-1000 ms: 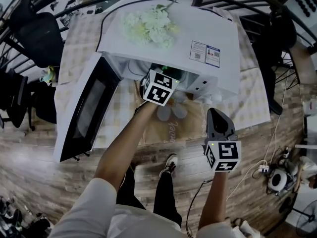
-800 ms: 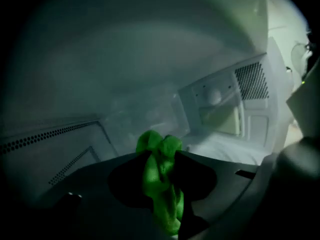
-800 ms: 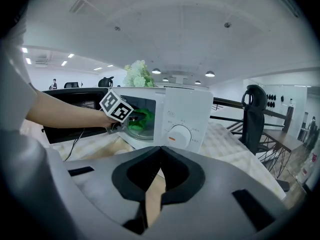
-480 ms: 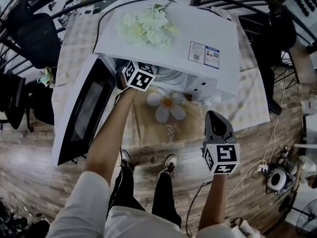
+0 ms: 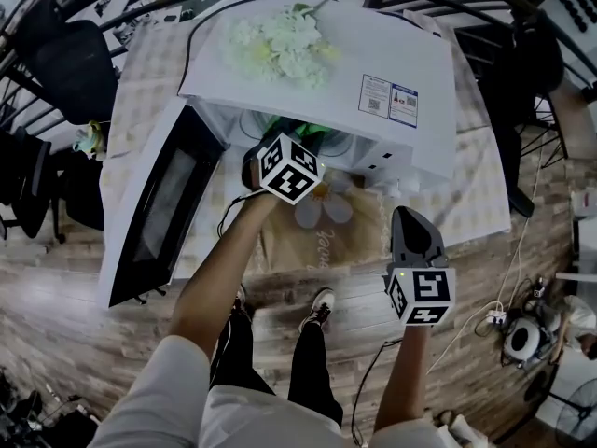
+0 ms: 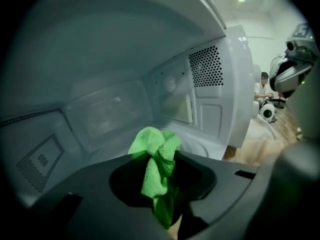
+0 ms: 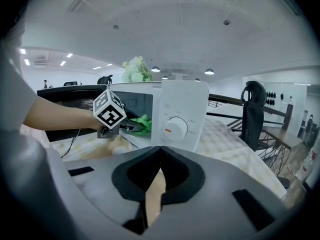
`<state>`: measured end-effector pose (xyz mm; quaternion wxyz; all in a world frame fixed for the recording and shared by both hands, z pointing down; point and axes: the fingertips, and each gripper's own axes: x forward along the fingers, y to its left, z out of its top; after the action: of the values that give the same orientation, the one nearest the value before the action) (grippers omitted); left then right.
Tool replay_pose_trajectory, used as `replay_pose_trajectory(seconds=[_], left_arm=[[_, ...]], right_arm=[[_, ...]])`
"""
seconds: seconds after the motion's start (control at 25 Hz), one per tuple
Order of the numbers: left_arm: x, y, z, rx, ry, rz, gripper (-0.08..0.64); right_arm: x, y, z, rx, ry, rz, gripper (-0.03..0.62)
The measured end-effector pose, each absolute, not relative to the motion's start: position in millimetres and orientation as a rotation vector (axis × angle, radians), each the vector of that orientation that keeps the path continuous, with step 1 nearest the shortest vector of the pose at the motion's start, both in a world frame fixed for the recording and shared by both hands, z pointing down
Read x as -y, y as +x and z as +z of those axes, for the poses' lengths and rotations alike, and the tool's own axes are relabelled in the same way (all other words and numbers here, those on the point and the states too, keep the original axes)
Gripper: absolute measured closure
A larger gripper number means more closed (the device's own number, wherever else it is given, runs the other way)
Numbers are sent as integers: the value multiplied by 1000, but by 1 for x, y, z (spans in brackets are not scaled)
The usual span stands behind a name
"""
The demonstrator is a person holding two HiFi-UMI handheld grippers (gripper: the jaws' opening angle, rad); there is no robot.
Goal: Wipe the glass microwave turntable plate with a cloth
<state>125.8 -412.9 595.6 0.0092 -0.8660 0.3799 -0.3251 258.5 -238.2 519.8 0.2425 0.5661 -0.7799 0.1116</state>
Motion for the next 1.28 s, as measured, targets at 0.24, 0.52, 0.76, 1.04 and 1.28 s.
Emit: replay_pose_trajectory(seconds=[0.24, 0.52, 0.76, 1.04, 1.28], left_arm=[[395, 182, 589, -1020, -2875, -945, 451], [456, 115, 571, -1343, -2537, -858, 451], [500, 45, 588, -1621, -2448, -1050, 449], [465, 58, 600, -1512, -2593, -1061, 457], [411, 96, 598, -1359, -2749, -1060, 460]], right_arm=[[237, 254, 520, 2135, 1548, 307, 580], [233, 254, 521, 2132, 1545, 304, 580], [228, 253, 530, 2131, 1537, 328, 580], [229, 255, 517, 2143, 1550, 326, 580], [223, 256, 493, 2149, 1578, 302, 580]])
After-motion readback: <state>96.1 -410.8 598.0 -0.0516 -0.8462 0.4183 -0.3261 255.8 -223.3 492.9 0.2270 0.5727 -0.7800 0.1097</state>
